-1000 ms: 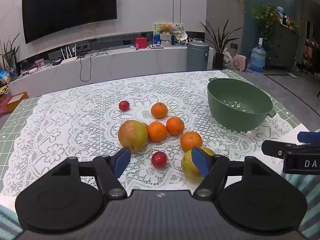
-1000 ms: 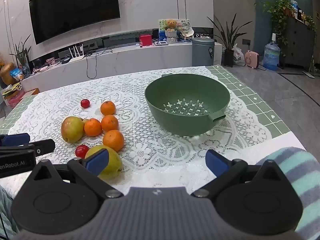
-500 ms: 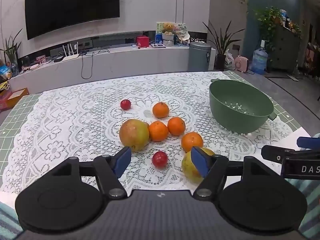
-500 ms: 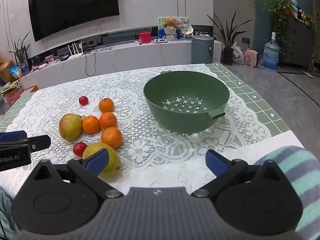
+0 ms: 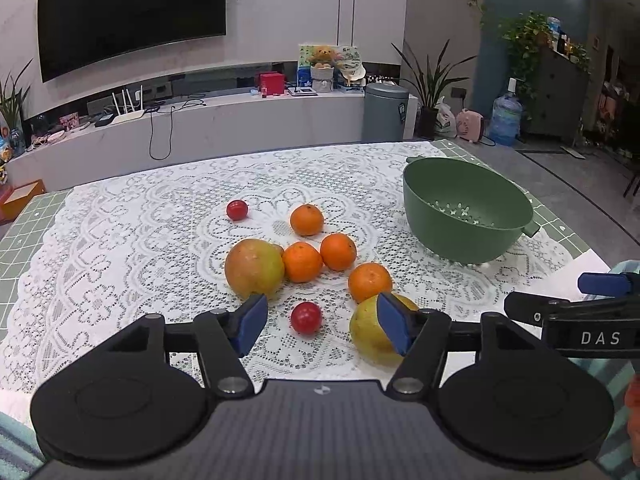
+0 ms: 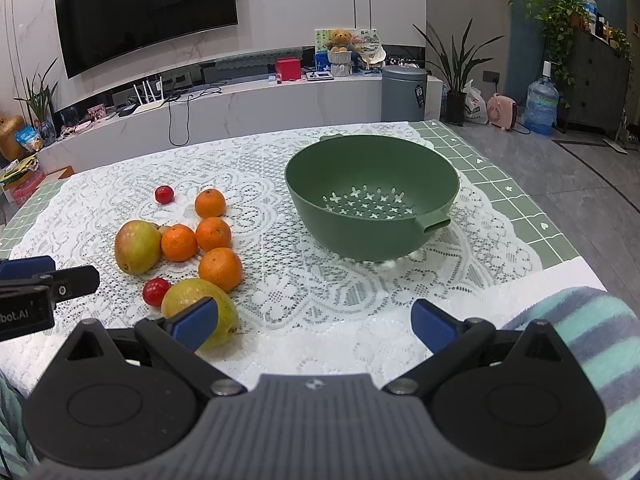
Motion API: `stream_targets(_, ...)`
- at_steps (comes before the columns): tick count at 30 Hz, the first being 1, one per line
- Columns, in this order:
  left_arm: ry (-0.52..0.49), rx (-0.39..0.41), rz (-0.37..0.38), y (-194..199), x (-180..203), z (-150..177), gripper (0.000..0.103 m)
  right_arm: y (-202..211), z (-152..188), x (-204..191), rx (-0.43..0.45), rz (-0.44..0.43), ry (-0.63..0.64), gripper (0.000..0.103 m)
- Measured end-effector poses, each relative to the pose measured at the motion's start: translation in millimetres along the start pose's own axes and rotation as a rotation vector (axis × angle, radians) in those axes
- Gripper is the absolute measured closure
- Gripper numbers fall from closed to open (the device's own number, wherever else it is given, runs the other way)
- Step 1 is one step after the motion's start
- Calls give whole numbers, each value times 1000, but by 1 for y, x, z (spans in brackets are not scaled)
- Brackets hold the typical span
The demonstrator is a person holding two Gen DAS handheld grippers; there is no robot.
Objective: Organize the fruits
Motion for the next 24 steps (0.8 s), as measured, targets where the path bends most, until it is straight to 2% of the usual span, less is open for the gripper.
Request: stream_targets(24, -11, -5, -7, 0, -2, 0, 29, -7, 5, -3, -29, 1, 12, 4)
Point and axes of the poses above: each gripper's, at about its wrist camera, not at the fingertips, and y roughly against the way its jaws point, x to its right, z to its underside, the point moved 8 cm from there along -y, roughly the way its jaws point, and after that the axes turned 1 degree about z, right-handed, at the moved point
